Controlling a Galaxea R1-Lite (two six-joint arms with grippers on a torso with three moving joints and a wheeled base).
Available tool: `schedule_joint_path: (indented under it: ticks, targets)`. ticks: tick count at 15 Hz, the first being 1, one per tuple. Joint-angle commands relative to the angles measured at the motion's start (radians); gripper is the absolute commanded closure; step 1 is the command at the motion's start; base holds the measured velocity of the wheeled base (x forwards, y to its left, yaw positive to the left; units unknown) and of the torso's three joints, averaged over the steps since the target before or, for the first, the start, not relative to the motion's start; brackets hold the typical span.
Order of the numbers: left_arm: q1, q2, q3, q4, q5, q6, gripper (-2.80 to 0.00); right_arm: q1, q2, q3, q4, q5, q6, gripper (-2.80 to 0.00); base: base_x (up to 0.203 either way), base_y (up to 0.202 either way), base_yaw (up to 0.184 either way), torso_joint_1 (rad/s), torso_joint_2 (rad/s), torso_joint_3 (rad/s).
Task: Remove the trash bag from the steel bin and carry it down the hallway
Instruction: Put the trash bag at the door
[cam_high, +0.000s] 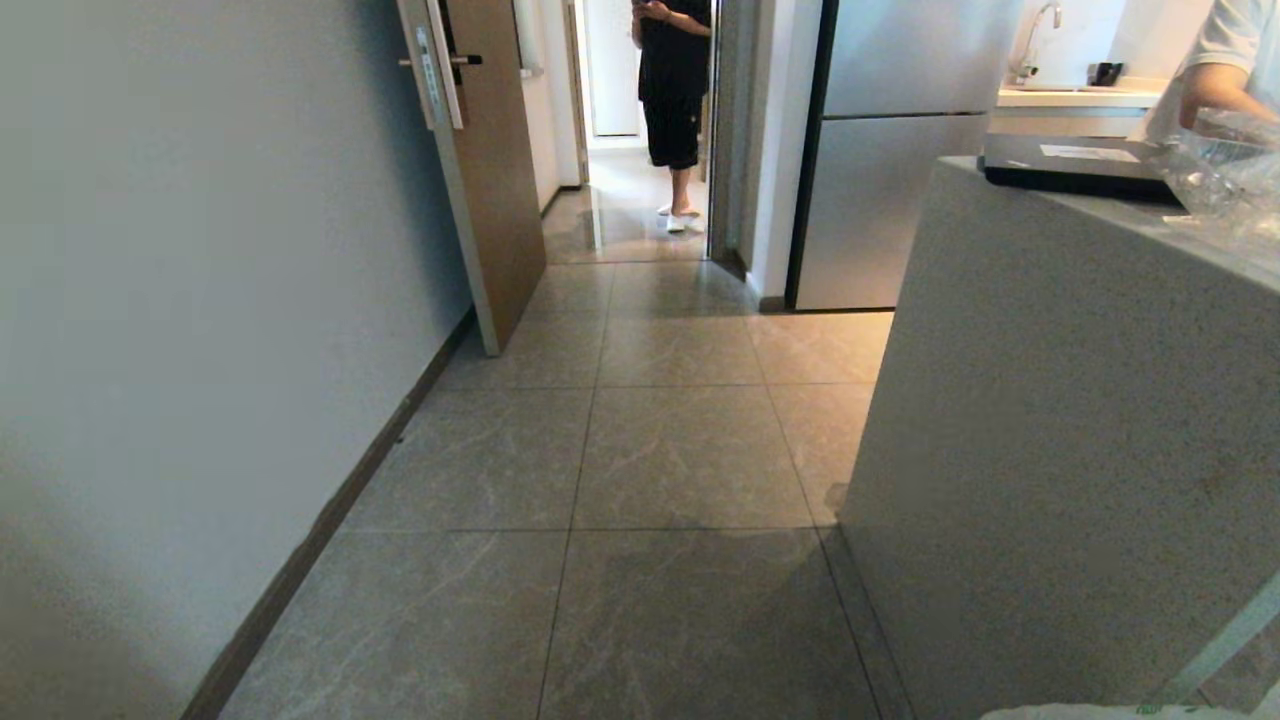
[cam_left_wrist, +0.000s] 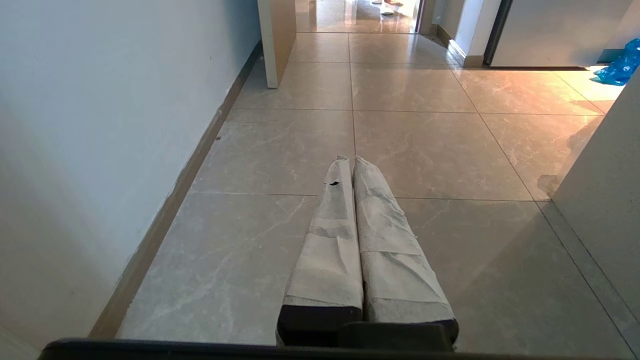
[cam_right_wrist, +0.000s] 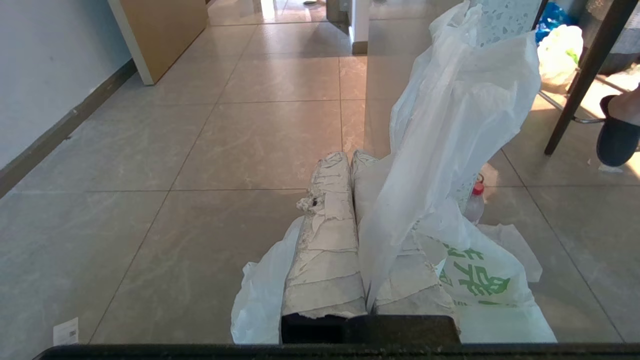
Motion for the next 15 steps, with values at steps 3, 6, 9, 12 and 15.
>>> schedule_joint_path:
  ticks: [3,6,9,12,15]
  targets:
    - [0.000,0.000,0.000,0.000,0.000,0.001,0.00,0.000,0.002,0.000,0.000,0.000,0.000,0.00,0.000,0.000,0.000,0.000,0.00,0.000]
    - [0.000,0.000,0.000,0.000,0.000,0.002,0.00,0.000,0.002,0.000,0.000,0.000,0.000,0.00,0.000,0.000,0.000,0.000,0.00,0.000]
    - [0.000,0.000,0.000,0.000,0.000,0.002,0.00,0.000,0.002,0.000,0.000,0.000,0.000,0.00,0.000,0.020,0.000,0.002,0.00,0.001]
    - [0.000,0.000,0.000,0.000,0.000,0.002,0.00,0.000,0.002,0.000,0.000,0.000,0.000,0.00,0.000,0.000,0.000,0.000,0.00,0.000]
    - [0.000,0.000,0.000,0.000,0.000,0.000,0.00,0.000,0.002,0.000,0.000,0.000,0.000,0.00,0.000,0.000,0.000,0.000,0.00,0.000]
